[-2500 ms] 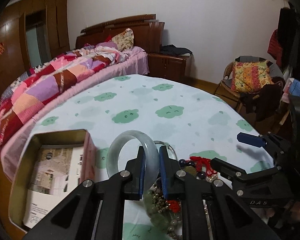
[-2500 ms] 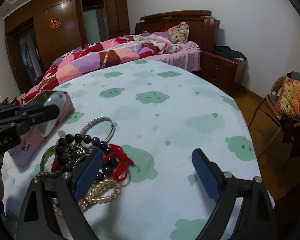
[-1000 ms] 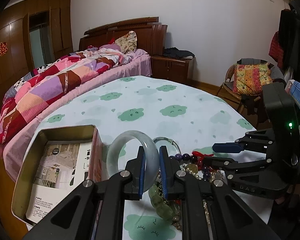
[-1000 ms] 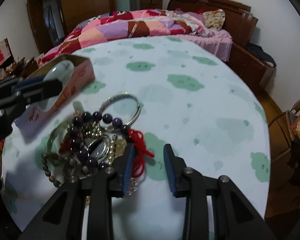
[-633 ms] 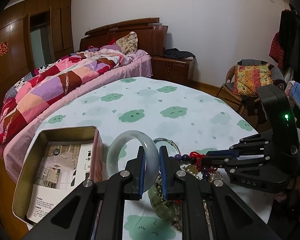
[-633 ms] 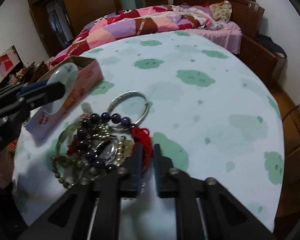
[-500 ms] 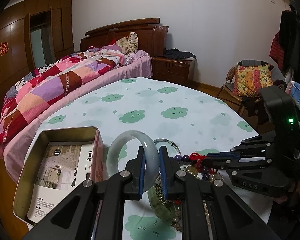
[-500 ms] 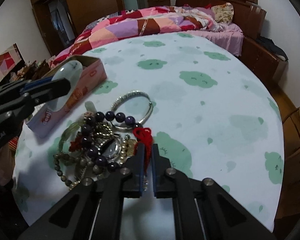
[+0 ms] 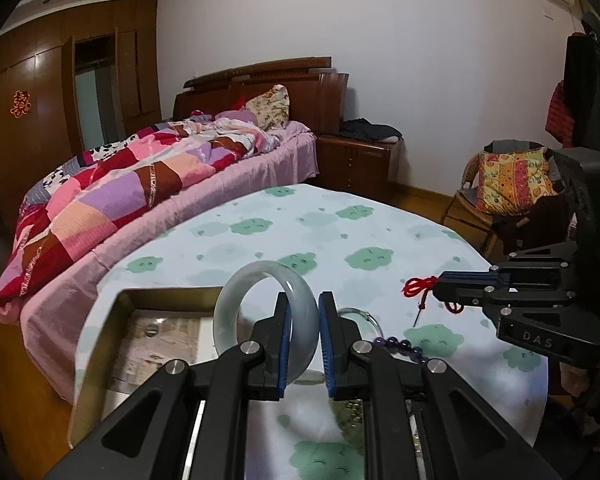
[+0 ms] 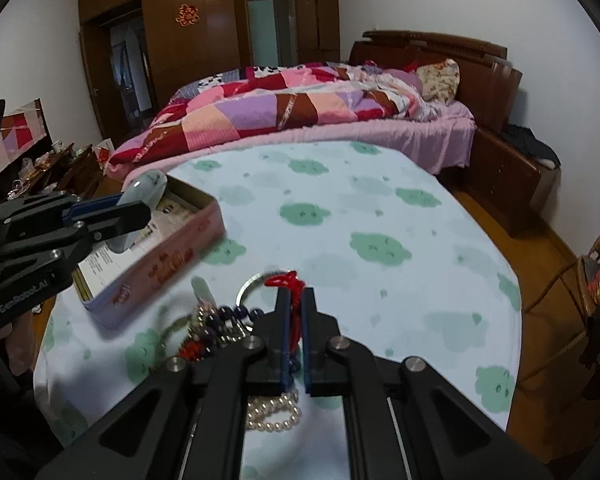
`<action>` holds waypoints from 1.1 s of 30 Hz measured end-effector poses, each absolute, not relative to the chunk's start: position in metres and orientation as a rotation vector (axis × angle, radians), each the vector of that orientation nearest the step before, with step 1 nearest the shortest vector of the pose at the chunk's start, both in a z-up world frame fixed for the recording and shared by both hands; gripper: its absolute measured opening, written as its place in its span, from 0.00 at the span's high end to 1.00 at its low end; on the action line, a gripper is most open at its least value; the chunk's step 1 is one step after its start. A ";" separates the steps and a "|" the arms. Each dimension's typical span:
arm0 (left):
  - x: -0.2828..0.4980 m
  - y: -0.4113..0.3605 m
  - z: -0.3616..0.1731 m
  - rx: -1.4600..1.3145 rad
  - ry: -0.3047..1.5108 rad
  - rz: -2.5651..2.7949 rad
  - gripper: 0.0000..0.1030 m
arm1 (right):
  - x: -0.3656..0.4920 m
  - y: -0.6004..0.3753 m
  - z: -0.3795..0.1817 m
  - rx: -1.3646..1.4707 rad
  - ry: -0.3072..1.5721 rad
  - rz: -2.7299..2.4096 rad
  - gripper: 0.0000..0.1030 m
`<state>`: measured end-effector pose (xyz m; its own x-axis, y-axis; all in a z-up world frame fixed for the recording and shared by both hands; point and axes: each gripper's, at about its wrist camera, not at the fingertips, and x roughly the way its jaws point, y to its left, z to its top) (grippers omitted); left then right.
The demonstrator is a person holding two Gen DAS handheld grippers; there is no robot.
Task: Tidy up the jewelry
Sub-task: 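Grasp the red tassel charm with the right tool and lift it, then carry the jade bangle with the left tool into the tin while the right tool drops the red charm there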
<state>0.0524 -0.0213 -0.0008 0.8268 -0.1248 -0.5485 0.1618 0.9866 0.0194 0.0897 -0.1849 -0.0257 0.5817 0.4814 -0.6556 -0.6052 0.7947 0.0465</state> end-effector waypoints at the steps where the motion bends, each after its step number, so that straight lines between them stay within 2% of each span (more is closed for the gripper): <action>1: 0.053 -0.018 0.000 0.063 0.577 -0.149 0.87 | 0.091 -0.182 -0.025 -0.191 0.702 0.646 0.94; 24: 0.092 0.081 -0.015 0.063 0.654 0.027 0.87 | 0.114 -0.080 0.006 -0.224 0.612 0.835 0.94; 33: 0.111 0.100 -0.025 0.065 0.704 0.052 0.87 | 0.123 -0.035 -0.008 -0.247 0.629 0.880 0.94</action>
<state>0.1110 0.1000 -0.0251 0.7613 0.0695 -0.6447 -0.0254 0.9967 0.0775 0.1230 -0.0352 -0.0081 0.4723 0.6402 -0.6059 -0.7803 0.6234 0.0504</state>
